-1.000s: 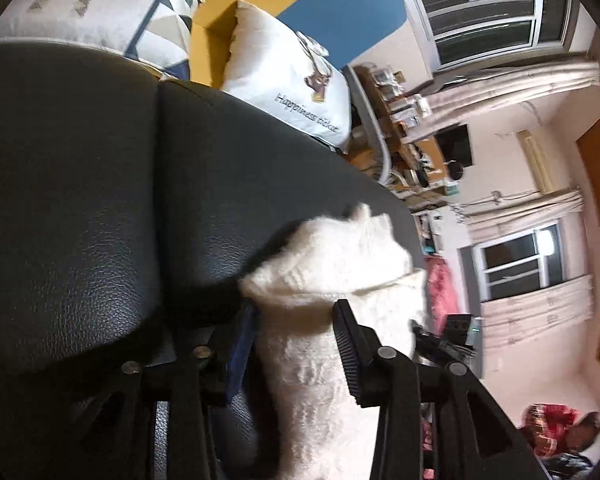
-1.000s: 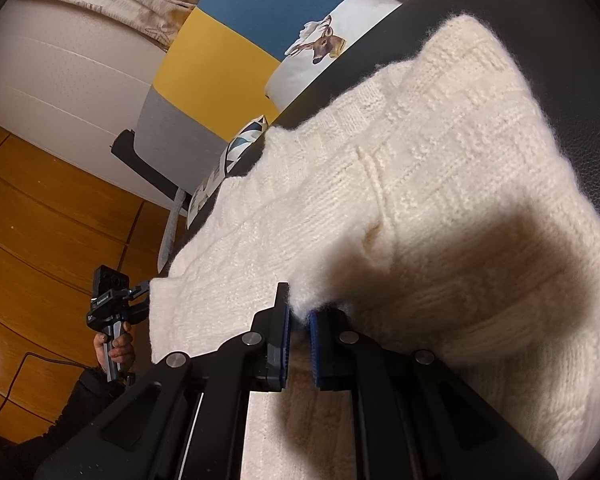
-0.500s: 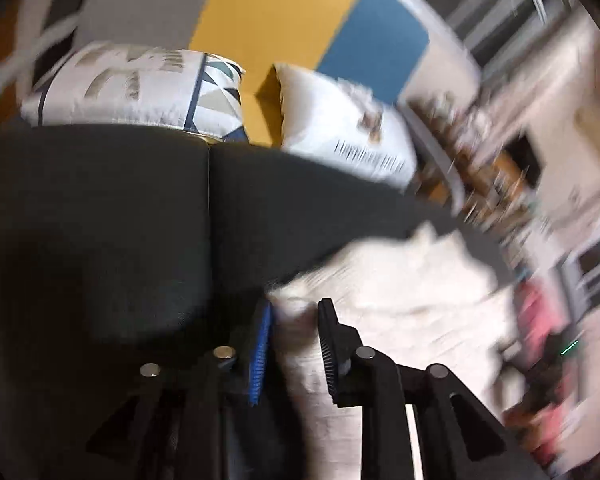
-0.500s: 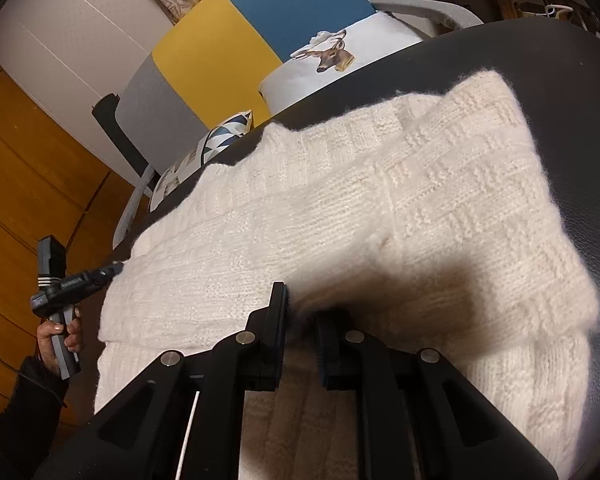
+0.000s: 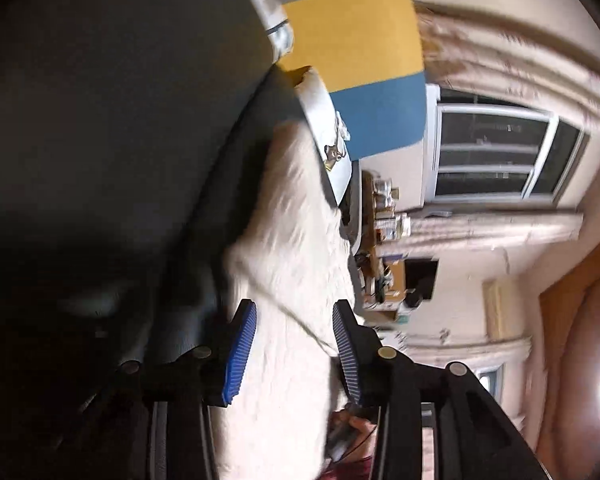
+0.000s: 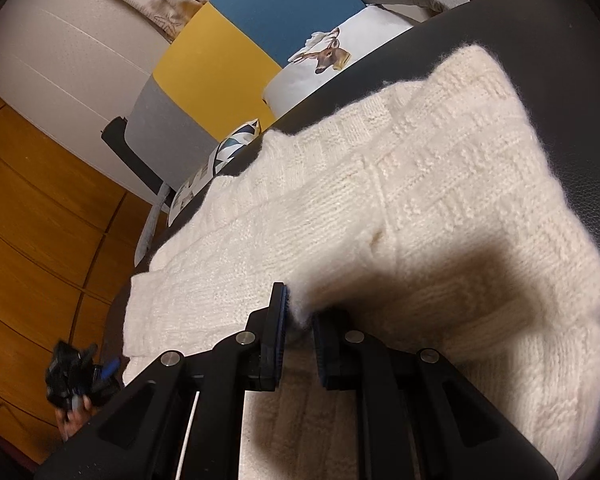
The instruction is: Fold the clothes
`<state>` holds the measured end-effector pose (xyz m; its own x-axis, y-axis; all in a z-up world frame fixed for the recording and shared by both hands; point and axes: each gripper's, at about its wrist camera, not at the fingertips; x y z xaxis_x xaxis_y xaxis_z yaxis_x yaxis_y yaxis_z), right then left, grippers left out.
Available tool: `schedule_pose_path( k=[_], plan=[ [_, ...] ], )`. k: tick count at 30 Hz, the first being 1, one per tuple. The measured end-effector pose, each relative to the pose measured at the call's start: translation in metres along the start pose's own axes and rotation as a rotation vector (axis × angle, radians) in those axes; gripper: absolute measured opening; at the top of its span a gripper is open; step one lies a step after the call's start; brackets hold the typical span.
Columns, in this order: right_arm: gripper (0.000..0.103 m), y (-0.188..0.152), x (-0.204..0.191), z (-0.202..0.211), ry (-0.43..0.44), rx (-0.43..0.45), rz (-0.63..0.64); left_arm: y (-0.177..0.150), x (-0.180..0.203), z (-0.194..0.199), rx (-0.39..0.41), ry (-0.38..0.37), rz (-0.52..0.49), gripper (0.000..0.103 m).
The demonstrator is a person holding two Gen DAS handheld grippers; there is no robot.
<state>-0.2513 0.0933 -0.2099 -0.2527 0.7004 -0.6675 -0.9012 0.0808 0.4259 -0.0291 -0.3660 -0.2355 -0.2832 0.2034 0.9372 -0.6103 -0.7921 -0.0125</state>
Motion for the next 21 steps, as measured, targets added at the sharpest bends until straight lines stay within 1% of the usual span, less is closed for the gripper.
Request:
schedule_pose_path(
  k=[4,9,11,14,18,21],
  plan=[
    [0.014,0.0,-0.001,0.0,-0.001,0.003,-0.002,-0.01,-0.004,-0.018,0.067,-0.054,0.095,0.041],
    [0.014,0.001,0.0,0.0,0.011,0.003,-0.013,-0.009,-0.001,-0.037,0.142,-0.054,0.179,0.042],
    [0.014,0.001,0.001,0.001,0.02,0.004,-0.019,-0.008,-0.001,-0.042,0.171,-0.039,0.208,0.042],
    [0.014,0.001,0.003,0.001,0.035,0.004,-0.028,-0.005,-0.005,-0.043,0.212,-0.045,0.27,0.043],
    [0.014,0.0,0.005,0.001,0.054,0.001,-0.039,0.001,-0.007,-0.044,0.255,-0.043,0.307,0.043],
    [0.014,0.0,0.004,0.001,0.06,0.002,-0.04,0.004,-0.004,-0.044,0.308,-0.029,0.299,0.042]
  ],
)
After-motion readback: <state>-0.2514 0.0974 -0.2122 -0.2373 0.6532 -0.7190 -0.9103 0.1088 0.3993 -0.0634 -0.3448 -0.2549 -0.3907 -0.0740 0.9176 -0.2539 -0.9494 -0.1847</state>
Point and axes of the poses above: each gripper's, at about its wrist camera, not at the fingertips, and z roughly against the way its jaws point, x to its right, y to its top, and after that the axes turned 2 degrees about -x, right-handed
